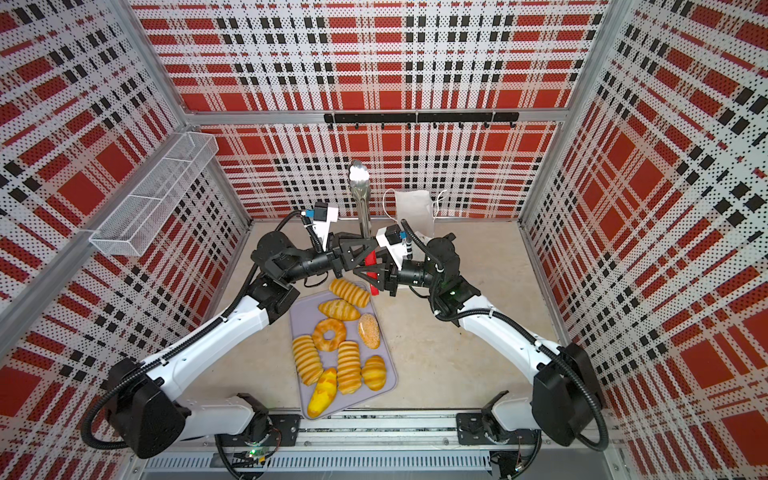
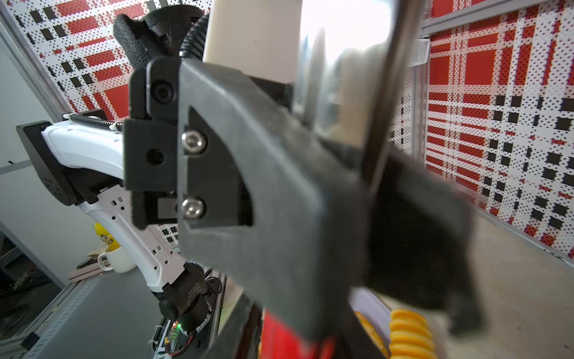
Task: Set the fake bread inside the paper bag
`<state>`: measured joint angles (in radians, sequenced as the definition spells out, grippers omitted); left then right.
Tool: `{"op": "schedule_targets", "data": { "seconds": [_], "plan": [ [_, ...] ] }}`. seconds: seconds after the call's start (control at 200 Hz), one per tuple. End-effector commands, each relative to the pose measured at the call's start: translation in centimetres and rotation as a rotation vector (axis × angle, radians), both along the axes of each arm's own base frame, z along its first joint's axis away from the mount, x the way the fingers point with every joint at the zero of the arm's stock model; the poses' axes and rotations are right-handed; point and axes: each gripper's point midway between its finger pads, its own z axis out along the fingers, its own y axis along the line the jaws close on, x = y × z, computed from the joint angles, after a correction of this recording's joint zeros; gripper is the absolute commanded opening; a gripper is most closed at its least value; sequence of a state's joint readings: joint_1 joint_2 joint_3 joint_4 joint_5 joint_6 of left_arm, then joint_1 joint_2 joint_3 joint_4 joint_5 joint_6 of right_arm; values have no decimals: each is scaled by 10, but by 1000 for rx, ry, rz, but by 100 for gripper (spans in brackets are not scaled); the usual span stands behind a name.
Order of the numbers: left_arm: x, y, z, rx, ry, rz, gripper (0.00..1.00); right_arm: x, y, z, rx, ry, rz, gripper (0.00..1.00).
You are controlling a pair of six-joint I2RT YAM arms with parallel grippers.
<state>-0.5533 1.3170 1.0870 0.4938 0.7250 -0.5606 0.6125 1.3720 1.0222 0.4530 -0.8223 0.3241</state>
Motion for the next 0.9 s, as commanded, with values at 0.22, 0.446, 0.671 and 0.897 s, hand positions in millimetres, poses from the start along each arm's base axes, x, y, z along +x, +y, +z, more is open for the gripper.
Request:
{"op": "schedule_targets", "data": {
  "seconds": [0.22, 0.446, 0.671, 0.897],
  "plan": [
    [-16, 6, 22, -111, -52, -42, 17, 1, 2, 31, 113, -49, 4, 9],
    [-11, 26, 21, -152, -37, -4, 58, 2, 3, 34, 118, -35, 9, 0],
    [3, 58, -6, -104, 52, 134, 98, 12, -4, 27, 68, -25, -97, 0],
    [6, 98, -50, 99, 159, 409, 98, 41, -27, -30, -212, 98, -388, 0]
  ]
}}
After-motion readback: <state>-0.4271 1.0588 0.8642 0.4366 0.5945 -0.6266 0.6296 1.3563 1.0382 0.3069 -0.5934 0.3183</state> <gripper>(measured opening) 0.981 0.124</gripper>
